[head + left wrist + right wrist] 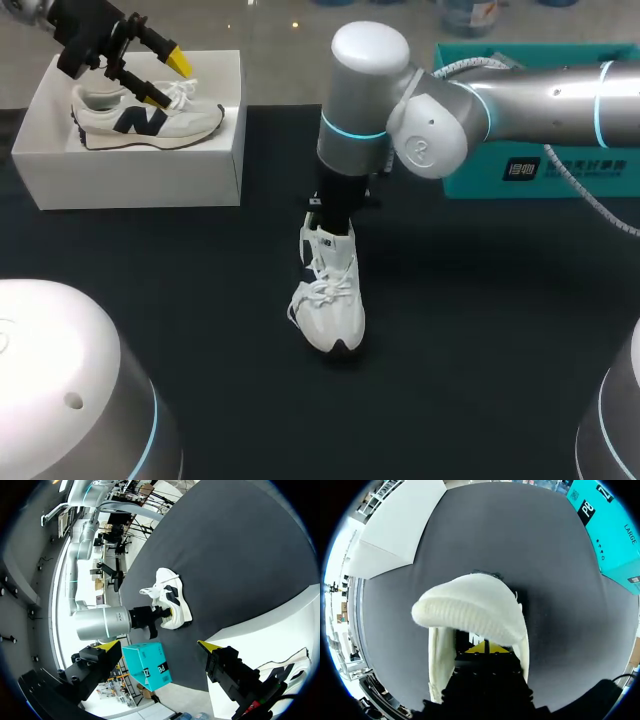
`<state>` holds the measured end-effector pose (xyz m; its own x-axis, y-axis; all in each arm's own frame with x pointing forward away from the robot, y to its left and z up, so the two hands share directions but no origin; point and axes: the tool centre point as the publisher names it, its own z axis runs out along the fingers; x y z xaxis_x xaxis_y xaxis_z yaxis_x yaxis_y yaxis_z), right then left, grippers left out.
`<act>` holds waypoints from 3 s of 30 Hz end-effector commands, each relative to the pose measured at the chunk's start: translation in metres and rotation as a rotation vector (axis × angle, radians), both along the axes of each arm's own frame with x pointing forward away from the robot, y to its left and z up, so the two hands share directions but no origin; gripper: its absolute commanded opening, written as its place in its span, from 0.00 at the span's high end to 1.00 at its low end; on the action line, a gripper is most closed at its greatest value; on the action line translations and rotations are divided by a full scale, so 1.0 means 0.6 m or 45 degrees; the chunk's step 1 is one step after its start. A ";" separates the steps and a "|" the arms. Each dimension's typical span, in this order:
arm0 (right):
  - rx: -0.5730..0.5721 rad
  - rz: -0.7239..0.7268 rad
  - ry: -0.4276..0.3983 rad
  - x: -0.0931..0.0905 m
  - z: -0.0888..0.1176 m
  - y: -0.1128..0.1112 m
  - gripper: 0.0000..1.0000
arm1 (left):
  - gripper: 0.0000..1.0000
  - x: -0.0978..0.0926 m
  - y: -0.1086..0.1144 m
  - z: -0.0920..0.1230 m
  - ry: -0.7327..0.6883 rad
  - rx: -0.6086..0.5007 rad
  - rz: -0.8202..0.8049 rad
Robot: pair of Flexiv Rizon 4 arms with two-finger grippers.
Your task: Take the shoe out of the shoebox, open the shoe tongue, remove and reinsert the insole, then place the shoe into the shoebox
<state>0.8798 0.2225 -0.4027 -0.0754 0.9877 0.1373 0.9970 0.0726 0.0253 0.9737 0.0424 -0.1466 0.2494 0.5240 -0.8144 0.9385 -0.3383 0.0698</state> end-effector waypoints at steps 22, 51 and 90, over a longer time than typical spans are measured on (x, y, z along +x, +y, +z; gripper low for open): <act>-0.012 -0.001 0.048 0.033 0.020 0.015 1.00 | 0.00 0.001 0.001 0.000 -0.001 0.002 -0.003; -0.035 -0.016 0.328 -0.042 0.002 0.019 1.00 | 0.00 0.001 0.001 0.000 -0.001 0.002 -0.003; -0.139 -0.006 0.568 -0.081 0.076 0.019 0.00 | 0.00 0.001 0.001 0.000 -0.001 0.002 -0.003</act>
<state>0.8316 0.2334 -0.3570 -0.0276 0.9983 0.0521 0.9090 0.0468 -0.4142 0.9737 0.0425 -0.1466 0.2494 0.5240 -0.8144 0.9385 -0.3382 0.0698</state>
